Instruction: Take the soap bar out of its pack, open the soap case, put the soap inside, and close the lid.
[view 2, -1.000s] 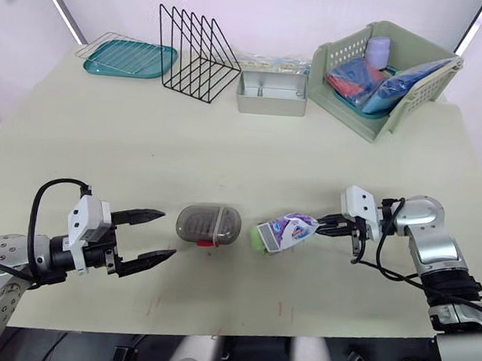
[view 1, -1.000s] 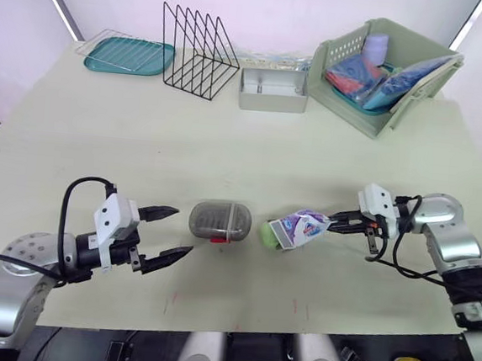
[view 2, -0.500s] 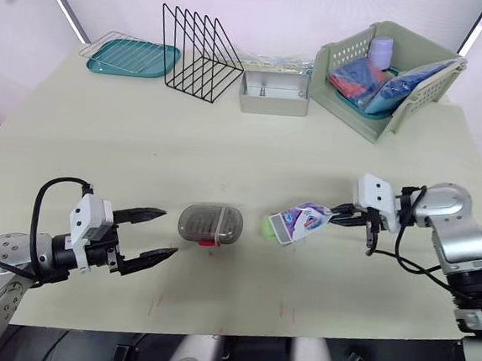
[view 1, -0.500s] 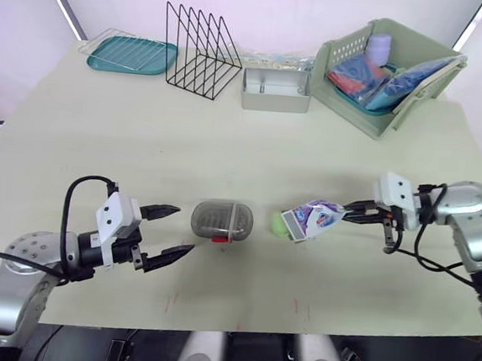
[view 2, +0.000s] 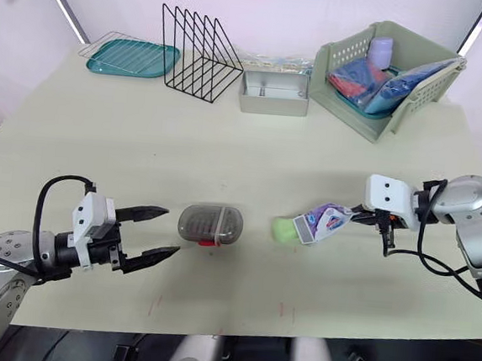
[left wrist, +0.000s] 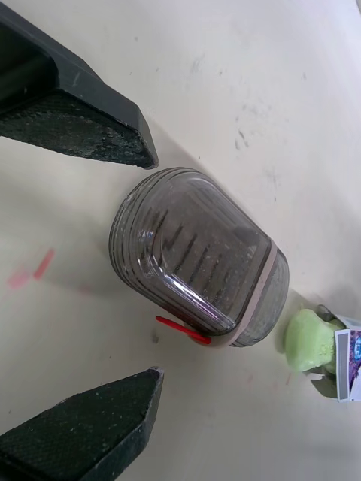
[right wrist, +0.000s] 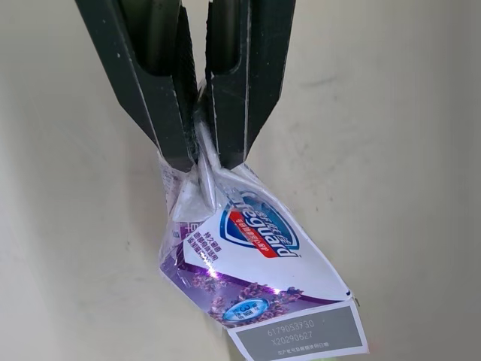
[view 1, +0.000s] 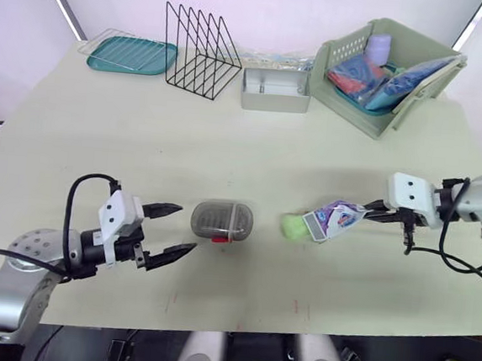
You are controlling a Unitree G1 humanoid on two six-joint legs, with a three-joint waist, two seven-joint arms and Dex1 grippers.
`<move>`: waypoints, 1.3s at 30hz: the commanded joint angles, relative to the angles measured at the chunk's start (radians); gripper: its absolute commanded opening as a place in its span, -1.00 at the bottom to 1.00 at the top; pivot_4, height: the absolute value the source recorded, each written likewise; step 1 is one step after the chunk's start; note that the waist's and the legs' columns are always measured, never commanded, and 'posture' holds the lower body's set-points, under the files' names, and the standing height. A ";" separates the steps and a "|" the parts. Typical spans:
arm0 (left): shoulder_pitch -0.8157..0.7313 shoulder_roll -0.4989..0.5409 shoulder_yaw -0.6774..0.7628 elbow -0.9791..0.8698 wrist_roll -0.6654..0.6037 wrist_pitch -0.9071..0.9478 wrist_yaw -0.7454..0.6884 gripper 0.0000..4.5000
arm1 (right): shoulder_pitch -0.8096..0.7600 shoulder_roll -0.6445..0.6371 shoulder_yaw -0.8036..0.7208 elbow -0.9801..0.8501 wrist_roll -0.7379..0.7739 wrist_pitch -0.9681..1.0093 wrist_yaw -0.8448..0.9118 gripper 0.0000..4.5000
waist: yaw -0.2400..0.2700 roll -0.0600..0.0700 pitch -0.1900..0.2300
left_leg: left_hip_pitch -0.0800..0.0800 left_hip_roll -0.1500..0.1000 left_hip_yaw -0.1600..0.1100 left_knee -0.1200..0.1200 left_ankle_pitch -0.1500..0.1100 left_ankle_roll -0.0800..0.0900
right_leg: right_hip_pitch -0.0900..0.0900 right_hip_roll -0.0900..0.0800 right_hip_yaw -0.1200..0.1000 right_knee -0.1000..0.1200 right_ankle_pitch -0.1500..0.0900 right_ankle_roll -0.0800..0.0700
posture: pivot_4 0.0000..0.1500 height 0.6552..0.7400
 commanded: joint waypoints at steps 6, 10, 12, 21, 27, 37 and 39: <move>-0.011 0.005 -0.003 -0.030 -0.016 0.001 -0.013 1.00 | -0.003 -0.057 -0.062 0.063 0.018 -0.058 0.026 -0.96 | 0.001 0.000 0.000 | 0.000 0.000 0.000 0.000 0.000 0.000 | 0.000 0.000 0.000 0.000 0.000 0.000 | 1.00 1.00; -0.015 0.008 -0.004 -0.024 -0.015 0.000 -0.018 1.00 | -0.002 -0.065 -0.118 0.150 0.109 -0.093 0.093 -0.96 | 0.002 0.000 0.000 | 0.000 0.000 0.000 0.000 0.000 0.000 | 0.000 0.000 0.000 0.000 0.000 0.000 | 1.00 1.00; -0.018 0.009 -0.005 -0.020 -0.014 -0.001 -0.022 1.00 | -0.004 -0.059 -0.157 0.221 0.156 -0.125 0.138 -0.96 | 0.001 0.000 0.000 | 0.000 0.000 0.000 0.000 0.000 0.000 | 0.000 0.000 0.000 0.000 0.000 0.000 | 1.00 1.00; -0.021 -0.014 -0.014 -0.045 -0.043 0.003 -0.028 1.00 | -0.031 0.030 -0.315 0.472 0.254 -0.019 -0.017 -0.96 | -0.002 0.000 0.000 | 0.000 0.000 0.001 0.000 0.000 0.000 | 0.000 0.000 0.001 0.000 0.000 0.000 | 1.00 1.00; -0.021 -0.056 -0.005 -0.081 -0.086 0.002 -0.011 1.00 | -0.002 0.201 -0.414 0.332 0.281 0.267 -0.447 -0.96 | -0.004 0.000 0.000 | 0.000 0.000 0.001 0.000 0.000 0.000 | 0.000 0.001 0.001 0.001 0.000 0.000 | 1.00 1.00; -0.019 -0.097 0.010 -0.121 -0.148 0.004 0.008 1.00 | 0.059 0.457 -0.548 -0.006 0.326 0.701 -0.984 -0.96 | 0.003 0.002 0.001 | -0.001 -0.001 0.000 0.000 0.000 0.000 | 0.000 0.000 0.001 0.001 0.000 0.000 | 1.00 1.00; -0.006 -0.097 0.001 -0.122 -0.134 -0.013 -0.001 1.00 | 0.064 0.466 -0.544 -0.026 0.319 0.717 -1.015 -0.96 | 0.000 0.002 0.001 | -0.001 -0.001 0.001 0.000 0.000 0.000 | 0.000 0.000 0.002 0.001 0.000 0.000 | 1.00 1.00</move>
